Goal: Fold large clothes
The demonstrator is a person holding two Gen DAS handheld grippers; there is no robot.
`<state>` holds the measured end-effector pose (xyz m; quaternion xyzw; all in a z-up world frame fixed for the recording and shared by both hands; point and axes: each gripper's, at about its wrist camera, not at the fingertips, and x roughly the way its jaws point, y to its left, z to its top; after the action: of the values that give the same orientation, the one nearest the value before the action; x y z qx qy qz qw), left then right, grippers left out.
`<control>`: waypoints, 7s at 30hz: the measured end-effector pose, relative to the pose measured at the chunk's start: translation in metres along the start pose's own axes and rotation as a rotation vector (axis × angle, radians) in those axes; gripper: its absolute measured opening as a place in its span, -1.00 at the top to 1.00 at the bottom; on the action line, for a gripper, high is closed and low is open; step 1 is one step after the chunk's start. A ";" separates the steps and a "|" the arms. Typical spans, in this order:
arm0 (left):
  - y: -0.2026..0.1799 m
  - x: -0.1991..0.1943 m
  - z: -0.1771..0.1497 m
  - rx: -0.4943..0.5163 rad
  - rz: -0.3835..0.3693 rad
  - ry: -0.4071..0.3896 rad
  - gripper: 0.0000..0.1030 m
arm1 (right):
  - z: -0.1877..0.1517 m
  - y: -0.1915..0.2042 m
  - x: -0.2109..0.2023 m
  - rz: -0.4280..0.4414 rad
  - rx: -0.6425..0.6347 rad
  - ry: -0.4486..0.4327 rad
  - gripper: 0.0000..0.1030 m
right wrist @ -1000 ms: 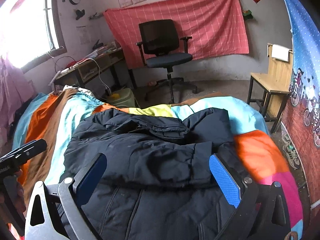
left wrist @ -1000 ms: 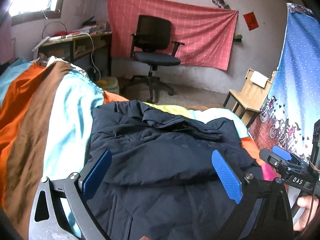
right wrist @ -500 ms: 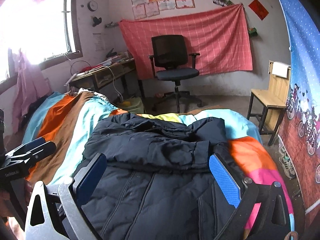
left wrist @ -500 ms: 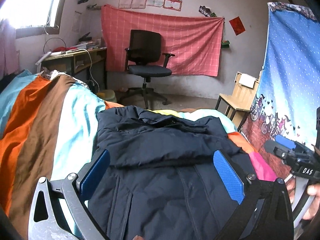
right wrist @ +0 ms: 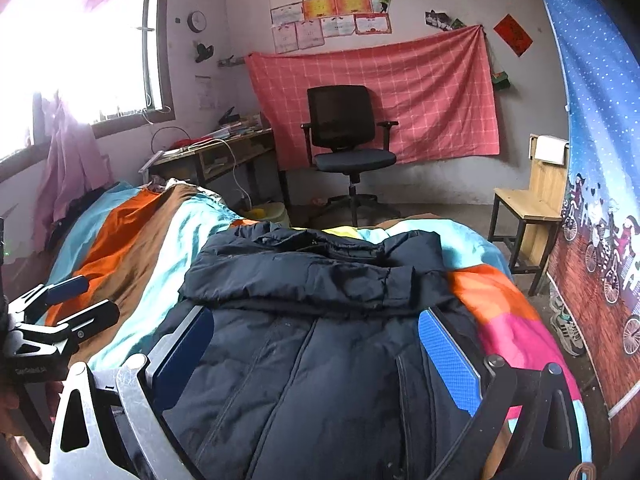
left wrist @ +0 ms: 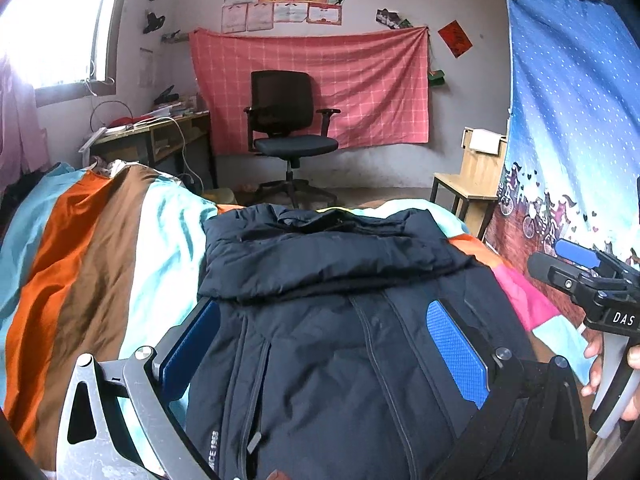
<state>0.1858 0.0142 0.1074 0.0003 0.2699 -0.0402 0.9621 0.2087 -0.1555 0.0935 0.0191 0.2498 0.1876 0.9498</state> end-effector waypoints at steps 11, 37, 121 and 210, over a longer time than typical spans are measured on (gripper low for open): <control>-0.005 -0.002 -0.053 0.038 0.001 0.090 -0.97 | -0.046 0.001 -0.017 -0.019 -0.055 0.034 -1.00; 0.000 -0.018 -0.163 0.224 0.031 0.303 -0.97 | -0.172 0.014 -0.019 0.063 -0.293 0.420 -1.00; 0.026 0.023 -0.213 0.804 0.165 0.430 -0.09 | -0.150 -0.033 0.010 0.147 -0.293 0.627 -1.00; 0.088 0.253 0.189 -0.011 0.210 0.069 0.92 | 0.161 -0.073 0.279 -0.121 -0.146 0.217 0.88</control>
<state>0.5056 0.0783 0.1353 0.0247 0.3015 0.0626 0.9511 0.5360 -0.1119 0.0946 -0.0854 0.3376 0.1484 0.9256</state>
